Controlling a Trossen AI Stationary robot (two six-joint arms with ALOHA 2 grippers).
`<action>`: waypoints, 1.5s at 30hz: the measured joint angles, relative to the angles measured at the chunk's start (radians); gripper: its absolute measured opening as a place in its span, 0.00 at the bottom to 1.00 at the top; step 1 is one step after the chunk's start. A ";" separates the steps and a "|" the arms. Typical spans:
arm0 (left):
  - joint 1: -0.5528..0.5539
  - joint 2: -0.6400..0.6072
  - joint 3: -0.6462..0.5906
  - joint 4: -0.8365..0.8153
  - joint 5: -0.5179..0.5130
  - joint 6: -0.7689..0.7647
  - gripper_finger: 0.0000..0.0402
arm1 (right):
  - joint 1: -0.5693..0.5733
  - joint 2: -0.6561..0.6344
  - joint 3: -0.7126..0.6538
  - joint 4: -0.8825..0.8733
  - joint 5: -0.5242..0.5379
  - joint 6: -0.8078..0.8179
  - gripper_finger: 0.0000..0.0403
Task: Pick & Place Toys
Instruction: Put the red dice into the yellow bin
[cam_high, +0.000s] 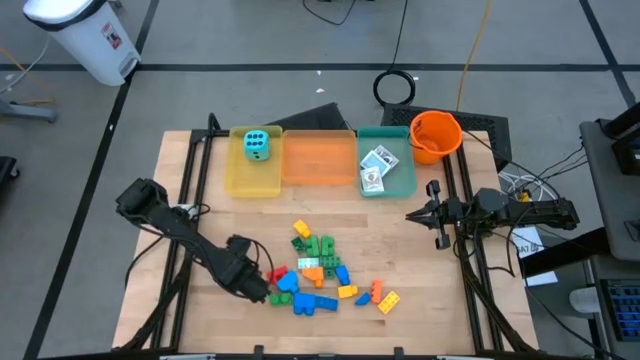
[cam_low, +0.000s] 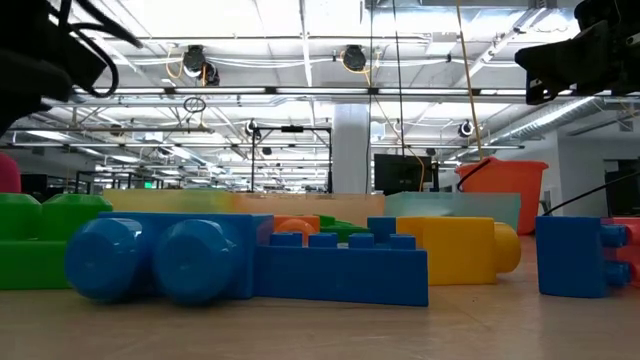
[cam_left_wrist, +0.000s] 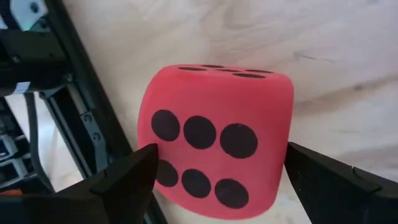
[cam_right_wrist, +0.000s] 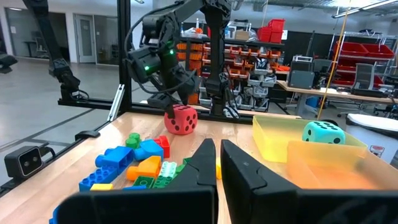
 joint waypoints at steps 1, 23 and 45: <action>-0.002 -0.001 -0.007 0.006 -0.005 -0.007 0.86 | 0.000 0.000 0.000 0.000 0.000 -0.001 0.00; 0.007 -0.005 -0.077 0.122 -0.077 -0.056 0.66 | 0.000 0.000 0.000 0.000 0.000 0.000 0.00; 0.127 0.006 -0.042 -0.055 -0.116 0.030 0.23 | 0.000 0.000 0.000 0.000 0.000 -0.001 0.00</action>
